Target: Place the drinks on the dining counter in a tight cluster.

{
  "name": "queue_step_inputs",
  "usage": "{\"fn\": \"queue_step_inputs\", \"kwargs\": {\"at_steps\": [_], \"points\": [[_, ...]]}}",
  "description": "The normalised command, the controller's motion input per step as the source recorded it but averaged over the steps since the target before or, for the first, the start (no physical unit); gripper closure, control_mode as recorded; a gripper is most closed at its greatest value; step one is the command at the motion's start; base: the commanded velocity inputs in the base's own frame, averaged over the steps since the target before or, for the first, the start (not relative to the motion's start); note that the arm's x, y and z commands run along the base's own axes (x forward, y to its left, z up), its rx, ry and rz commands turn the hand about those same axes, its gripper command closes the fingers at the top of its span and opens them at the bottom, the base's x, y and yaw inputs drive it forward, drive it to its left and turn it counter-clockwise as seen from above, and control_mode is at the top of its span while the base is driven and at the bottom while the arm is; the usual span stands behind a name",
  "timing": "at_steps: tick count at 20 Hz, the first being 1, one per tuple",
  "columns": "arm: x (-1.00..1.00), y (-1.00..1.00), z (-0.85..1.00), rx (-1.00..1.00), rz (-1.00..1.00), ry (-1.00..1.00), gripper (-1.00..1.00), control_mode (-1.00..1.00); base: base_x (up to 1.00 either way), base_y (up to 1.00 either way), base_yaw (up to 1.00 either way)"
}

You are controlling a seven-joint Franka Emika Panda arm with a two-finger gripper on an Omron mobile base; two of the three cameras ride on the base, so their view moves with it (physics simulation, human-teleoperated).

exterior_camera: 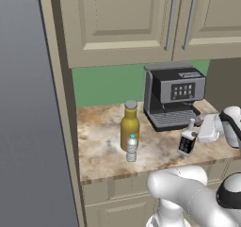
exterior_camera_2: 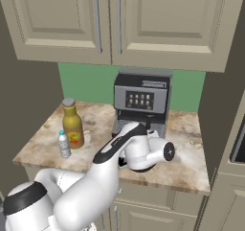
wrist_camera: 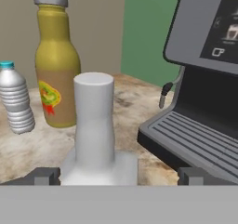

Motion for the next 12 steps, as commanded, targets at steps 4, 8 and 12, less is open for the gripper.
{"fn": "queue_step_inputs", "kwargs": {"at_steps": [4, 8, 12], "points": [[0.03, 0.08, -0.14, 0.00, 0.00, 0.00, -1.00, -1.00, 0.00, 0.00, 0.00], [0.06, 0.08, -0.06, 0.00, 0.00, 0.01, -1.00, -1.00, 0.00, 0.00, 0.00], [0.01, 0.00, 0.00, 0.00, 0.00, 0.01, -1.00, -1.00, 0.00, 0.00, 0.00]]}}
